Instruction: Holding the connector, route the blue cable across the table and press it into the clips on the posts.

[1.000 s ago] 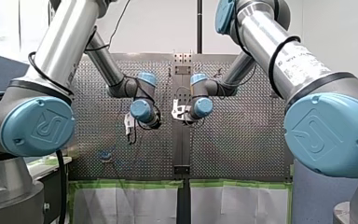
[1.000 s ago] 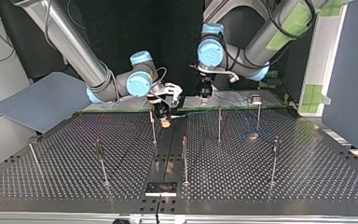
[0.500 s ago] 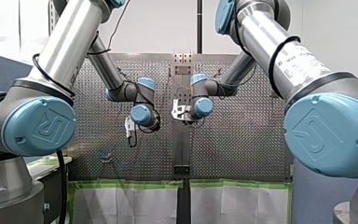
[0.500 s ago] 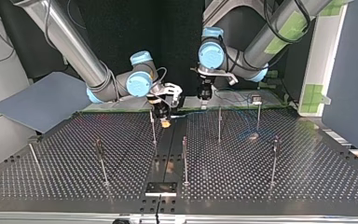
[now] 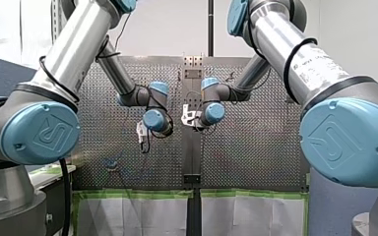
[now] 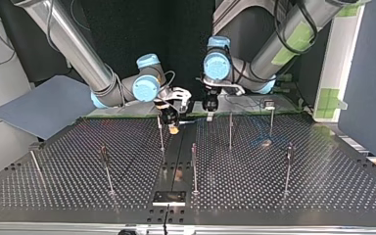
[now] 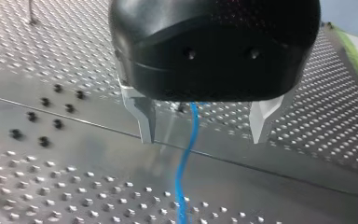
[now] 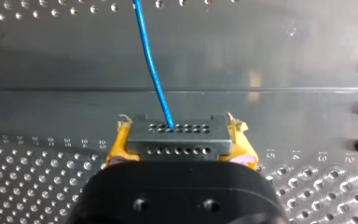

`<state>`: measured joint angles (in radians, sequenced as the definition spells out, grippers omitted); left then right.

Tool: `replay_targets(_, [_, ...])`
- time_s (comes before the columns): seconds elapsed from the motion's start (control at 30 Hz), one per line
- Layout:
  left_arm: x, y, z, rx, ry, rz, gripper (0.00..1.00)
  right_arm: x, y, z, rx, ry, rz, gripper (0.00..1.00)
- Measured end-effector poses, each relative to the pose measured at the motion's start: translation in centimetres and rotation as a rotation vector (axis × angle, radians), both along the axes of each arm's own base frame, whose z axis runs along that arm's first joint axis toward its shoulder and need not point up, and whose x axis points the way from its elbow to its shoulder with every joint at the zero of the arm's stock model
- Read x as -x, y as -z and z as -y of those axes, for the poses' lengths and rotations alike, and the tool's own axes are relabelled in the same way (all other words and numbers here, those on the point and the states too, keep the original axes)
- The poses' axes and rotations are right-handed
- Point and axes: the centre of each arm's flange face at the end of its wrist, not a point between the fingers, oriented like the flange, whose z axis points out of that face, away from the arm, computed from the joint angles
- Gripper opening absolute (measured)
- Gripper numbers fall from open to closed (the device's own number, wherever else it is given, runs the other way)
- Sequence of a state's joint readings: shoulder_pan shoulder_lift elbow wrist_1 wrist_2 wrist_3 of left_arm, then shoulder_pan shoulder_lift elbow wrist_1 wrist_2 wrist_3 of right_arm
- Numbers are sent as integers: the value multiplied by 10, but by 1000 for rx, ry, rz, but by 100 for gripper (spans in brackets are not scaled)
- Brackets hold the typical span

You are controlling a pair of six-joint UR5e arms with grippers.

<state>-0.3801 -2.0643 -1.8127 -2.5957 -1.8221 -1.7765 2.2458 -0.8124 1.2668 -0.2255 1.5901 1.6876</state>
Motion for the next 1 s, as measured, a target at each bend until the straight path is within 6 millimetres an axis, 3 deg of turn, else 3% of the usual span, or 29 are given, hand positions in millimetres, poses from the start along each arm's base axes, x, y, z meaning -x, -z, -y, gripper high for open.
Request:
replay_targets(0.37, [-30, 16, 8, 2, -48, -19, 100, 0, 0, 0, -2, -4, 0, 0])
replay_targets(0.6, [-32, 10, 13, -45, -76, -22, 100, 0, 0, 0, -1, -4, 0, 0])
replay_targets(0.67, [-31, 10, 13, -56, -88, -21, 95, 0, 0, 0, -1, -3, 0, 0])
replay_targets(0.7, [-31, 9, 13, -60, -94, -20, 82, 0, 0, 0, -1, -3, 1, 0])
replay_targets(0.73, [-30, 9, 12, -65, -101, -20, 59, 0, 0, 1, -1, -2, 1, 0])
replay_targets(0.77, [-30, 9, 12, -69, -108, -19, 59, 1, 0, 1, -1, -2, 0, 0])
replay_targets(0.8, [-30, 9, 11, -71, -114, -19, 36, 1, 0, 1, 0, -2, 0, 0])
replay_targets(0.9, [-30, 9, 10, -77, -131, -16, 22, 1, 0, 1, -1, -2, -1, 0])
replay_targets(0.93, [-30, 9, 10, -78, -135, -15, 0, 1, 0, 1, -1, -2, -1, 0])
replay_targets(1.0, [-30, 8, 11, -75, -134, -10, 0, 1, 0, 1, -1, -2, 0, 0])
